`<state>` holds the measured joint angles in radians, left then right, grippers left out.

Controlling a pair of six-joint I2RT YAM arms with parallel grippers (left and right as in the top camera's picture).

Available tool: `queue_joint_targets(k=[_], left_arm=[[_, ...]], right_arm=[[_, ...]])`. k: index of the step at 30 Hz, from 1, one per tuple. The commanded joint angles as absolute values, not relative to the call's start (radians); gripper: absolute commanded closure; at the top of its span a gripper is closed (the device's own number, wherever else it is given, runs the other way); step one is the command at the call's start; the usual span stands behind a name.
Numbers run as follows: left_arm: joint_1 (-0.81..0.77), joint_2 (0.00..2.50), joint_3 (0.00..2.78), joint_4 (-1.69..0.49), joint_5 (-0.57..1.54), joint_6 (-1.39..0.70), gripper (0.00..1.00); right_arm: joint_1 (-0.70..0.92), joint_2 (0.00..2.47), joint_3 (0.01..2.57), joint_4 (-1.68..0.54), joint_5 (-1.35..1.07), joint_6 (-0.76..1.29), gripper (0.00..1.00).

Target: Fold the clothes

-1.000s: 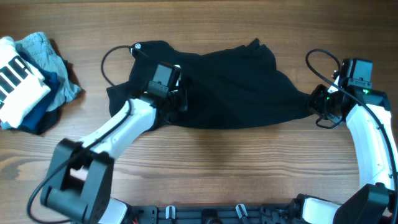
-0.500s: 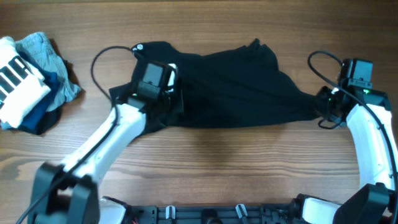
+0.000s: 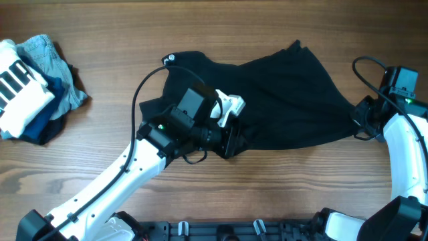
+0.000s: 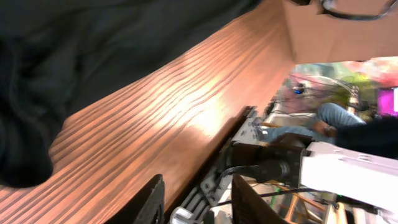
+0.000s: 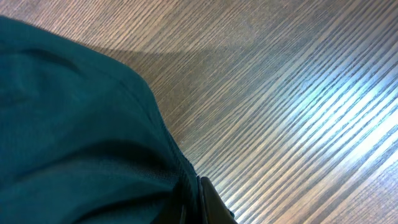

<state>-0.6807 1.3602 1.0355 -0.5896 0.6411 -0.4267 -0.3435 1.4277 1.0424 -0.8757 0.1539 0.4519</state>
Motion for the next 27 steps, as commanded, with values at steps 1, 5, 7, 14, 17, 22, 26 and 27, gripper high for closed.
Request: queue_joint_targets(k=[1,5,7,14,17,22,26,27], left_arm=[[-0.668,1.362,1.042,-0.673,0.337,-0.429,0.52],[-0.663,1.394,1.038,-0.714,0.151,-0.465,0.47],[-0.663,1.438,1.034,-0.683,0.147,-0.496,0.47],[-0.662,1.679,1.034,-0.537,0.143,-0.533,0.49],[-0.662,1.742,1.034,-0.491,0.143,-0.532,0.5],[-0.663,1.773,1.034,-0.464,0.115,-0.532,0.54],[-0.663,1.773,1.034,-0.465,0.066,-0.532,0.54],[-0.663,1.773,1.034,-0.466,0.066,-0.532,0.57]], right_arm=[[-0.345,1.417,1.069,-0.876,0.145,0.452,0.94],[-0.345,1.417,1.069,-0.873,0.12,0.446,0.94],[-0.345,1.417,1.069,-0.873,0.113,0.445,0.94],[-0.345,1.417,1.069,-0.881,0.11,0.444,0.94],[-0.345,1.417,1.069,-0.881,0.11,0.444,0.94],[-0.345,1.417,1.069,-0.881,0.11,0.443,0.94],[-0.345,1.417,1.069,-0.883,0.11,0.443,0.94],[-0.345,1.417,1.069,-0.884,0.11,0.44,0.94]])
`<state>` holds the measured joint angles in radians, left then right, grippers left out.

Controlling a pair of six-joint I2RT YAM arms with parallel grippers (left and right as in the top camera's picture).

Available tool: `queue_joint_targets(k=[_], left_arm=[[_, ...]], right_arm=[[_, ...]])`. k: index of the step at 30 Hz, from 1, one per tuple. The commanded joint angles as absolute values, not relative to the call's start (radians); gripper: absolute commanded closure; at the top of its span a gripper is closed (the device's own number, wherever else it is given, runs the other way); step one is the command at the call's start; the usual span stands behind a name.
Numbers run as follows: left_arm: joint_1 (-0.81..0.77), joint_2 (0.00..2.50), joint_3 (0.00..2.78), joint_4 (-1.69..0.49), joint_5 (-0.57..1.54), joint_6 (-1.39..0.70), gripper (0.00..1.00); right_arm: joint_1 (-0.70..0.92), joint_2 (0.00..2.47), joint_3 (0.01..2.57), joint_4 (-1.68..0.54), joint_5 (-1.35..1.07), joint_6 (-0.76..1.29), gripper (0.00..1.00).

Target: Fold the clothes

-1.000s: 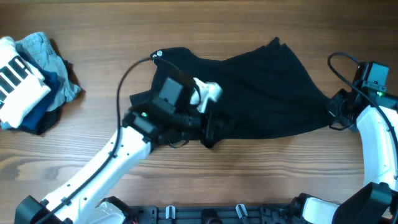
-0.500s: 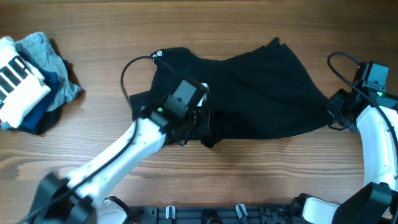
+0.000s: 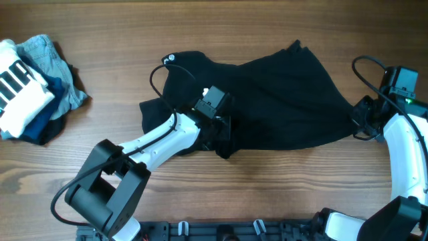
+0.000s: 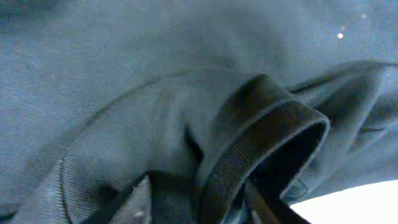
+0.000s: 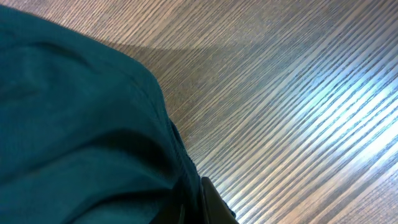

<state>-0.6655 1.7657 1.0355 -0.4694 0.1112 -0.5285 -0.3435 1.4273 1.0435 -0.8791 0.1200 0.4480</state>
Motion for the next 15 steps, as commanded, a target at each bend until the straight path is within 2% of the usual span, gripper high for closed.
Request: queue_joint_targets(k=[1,6,7,9,15], left_arm=[[-0.665,1.773,1.034,-0.466,0.066,-0.532,0.59],[-0.682,1.79,1.034,-0.463,0.07,-0.532,0.64],[-0.684,1.791,1.034,-0.462,0.07,-0.532,0.69],[-0.685,1.79,1.034,-0.455,0.088,-0.532,0.96],[-0.636,1.65,1.045,-0.487,0.145,-0.478,0.96]], right_arm=[[-0.345,1.417,1.069,-0.885,0.11,0.435,0.94],[-0.345,1.417,1.069,-0.885,0.103,0.424,0.94],[-0.345,1.417,1.069,-0.885,0.103,0.424,0.94],[-0.345,1.417,1.069,-0.888,0.103,0.425,0.94],[-0.345,1.417,1.069,-0.891,0.089,0.418,0.96]])
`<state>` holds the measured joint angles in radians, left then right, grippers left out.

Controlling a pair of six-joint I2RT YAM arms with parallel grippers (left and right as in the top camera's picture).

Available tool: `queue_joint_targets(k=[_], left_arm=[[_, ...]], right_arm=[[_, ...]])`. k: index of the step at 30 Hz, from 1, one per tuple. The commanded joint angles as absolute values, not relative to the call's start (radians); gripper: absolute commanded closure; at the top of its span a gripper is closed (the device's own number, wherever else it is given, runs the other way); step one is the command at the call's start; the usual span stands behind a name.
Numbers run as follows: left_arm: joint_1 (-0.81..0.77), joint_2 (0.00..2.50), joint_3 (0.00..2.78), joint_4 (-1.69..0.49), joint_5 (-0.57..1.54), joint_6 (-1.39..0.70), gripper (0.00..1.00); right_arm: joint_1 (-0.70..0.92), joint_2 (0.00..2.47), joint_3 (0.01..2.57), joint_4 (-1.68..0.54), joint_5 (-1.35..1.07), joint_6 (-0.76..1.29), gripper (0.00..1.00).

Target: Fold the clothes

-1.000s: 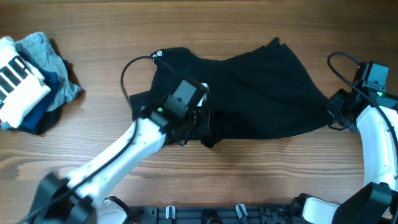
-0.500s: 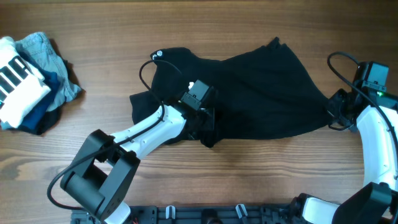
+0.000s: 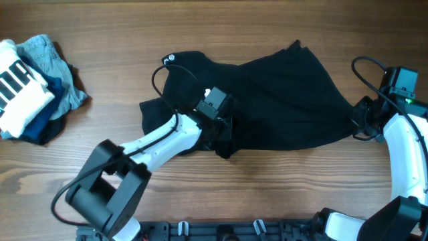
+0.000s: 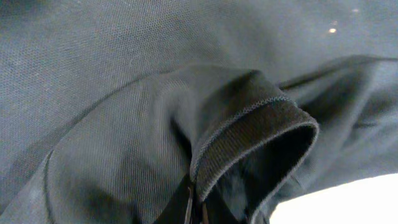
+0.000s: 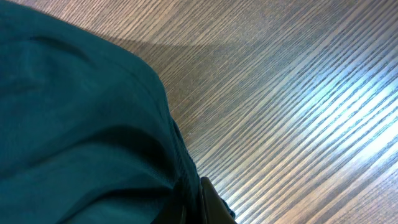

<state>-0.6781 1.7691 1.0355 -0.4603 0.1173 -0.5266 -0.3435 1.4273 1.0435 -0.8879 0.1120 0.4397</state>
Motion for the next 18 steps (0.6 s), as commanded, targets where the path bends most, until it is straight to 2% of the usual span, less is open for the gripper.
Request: queue_joint_targets(k=[1,10,13,18], left_arm=[[-0.6,1.583,1.049,-0.512,0.144,-0.474,0.96],[-0.334,1.097,1.049,-0.554,0.144,-0.38,0.96],[-0.221,0.938,1.061,-0.552,0.144,-0.369,0.96],[-0.099,0.813,1.147,-0.552,0.145,-0.369,0.96]], right_arm=[[-0.345,1.417,1.069,-0.891,0.064,0.418,0.96],[-0.345,1.401,1.159,-0.938,-0.115,0.313,0.96],[-0.345,1.365,1.293,-1.016,-0.144,0.28,0.96],[-0.345,1.304,1.465,-1.113,-0.182,0.261,0.96]])
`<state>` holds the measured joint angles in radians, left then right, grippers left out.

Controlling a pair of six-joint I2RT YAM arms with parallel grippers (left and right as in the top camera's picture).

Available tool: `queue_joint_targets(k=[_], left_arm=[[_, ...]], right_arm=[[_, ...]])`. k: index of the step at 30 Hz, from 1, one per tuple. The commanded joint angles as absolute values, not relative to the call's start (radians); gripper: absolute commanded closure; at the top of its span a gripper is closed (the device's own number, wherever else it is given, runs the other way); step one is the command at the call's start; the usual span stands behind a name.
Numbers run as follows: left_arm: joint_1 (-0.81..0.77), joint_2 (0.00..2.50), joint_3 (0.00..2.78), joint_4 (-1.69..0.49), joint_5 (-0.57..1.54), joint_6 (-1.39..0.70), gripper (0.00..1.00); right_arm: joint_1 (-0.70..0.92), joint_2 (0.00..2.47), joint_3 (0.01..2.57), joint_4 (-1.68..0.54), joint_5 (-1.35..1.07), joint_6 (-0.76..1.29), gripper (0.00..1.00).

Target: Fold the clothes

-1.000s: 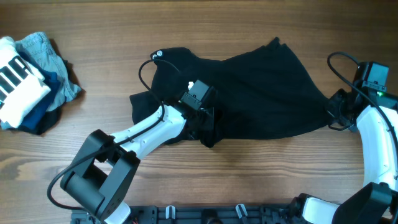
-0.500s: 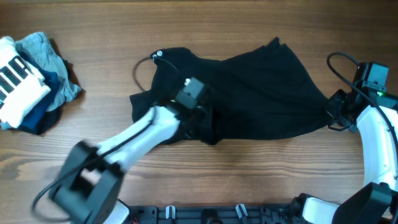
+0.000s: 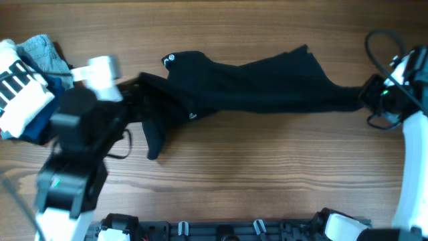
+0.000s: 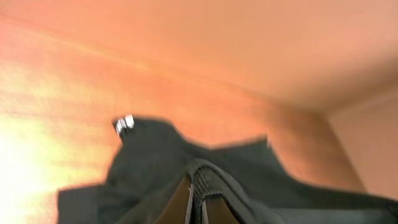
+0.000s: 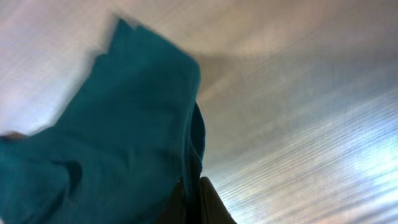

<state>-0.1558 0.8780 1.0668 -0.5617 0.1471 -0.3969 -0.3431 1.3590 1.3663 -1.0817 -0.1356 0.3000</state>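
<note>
A black garment [image 3: 254, 87] hangs stretched in a long band across the wooden table [image 3: 267, 174]. My left gripper [image 3: 136, 102] is raised at the left and shut on a ribbed hem [image 4: 205, 177] of the garment; a flap droops below it. My right gripper [image 3: 370, 102] at the far right is shut on the garment's other end. In the right wrist view the cloth [image 5: 124, 143] looks teal and runs down between the fingers [image 5: 208, 202]. A small white logo [image 3: 168, 59] shows at the garment's upper left.
A pile of other clothes [image 3: 40, 60] with a white striped piece [image 3: 17, 84] lies at the far left, beside my left arm. A black cable [image 3: 378, 50] loops above my right arm. A dark rail [image 3: 221, 231] runs along the table's front edge.
My left gripper, shut on the ribbed hem near the garment's front middle, is now up and far to the left with it. The garment is pulled into a band; my right gripper has risen slightly.
First my left gripper stood open at the garment's front edge, while the right held the garment's right end. Then the left was open around a ribbed hem, then shut on it. Now both hold the garment stretched between them.
</note>
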Motion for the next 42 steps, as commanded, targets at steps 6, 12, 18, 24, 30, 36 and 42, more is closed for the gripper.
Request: queue_joint_targets(k=[6,12,18,24,30,36,42], left_arm=[[-0.087,0.781,1.332,-0.612,0.168,-0.343,0.96],[-0.087,0.783,1.436,-0.675,0.167,-0.316,0.96],[-0.087,0.935,1.436,-0.703,0.168,-0.29,0.96],[-0.087,1.285,1.437,-0.591,0.225,-0.214,0.96],[-0.083,1.697,1.644,-0.349,0.236,-0.225,0.96],[-0.027,1.798,2.129,-0.293,0.227,-0.292,0.96],[0.022,1.78,2.312,-0.688,0.352,-0.291,0.96]], right_arm=[[-0.345,1.229,1.657,-1.213,-0.181,0.252,0.96],[-0.345,1.174,1.764,-1.209,-0.183,0.211,0.96],[-0.344,1.29,1.764,-1.172,-0.196,0.176,0.96],[-0.31,1.581,1.764,-0.994,-0.291,0.13,0.96],[-0.222,1.758,1.797,-0.527,-0.321,0.249,0.96],[-0.213,1.754,2.074,-0.389,-0.264,0.342,0.96],[-0.212,1.777,2.146,-0.721,-0.129,0.228,0.96]])
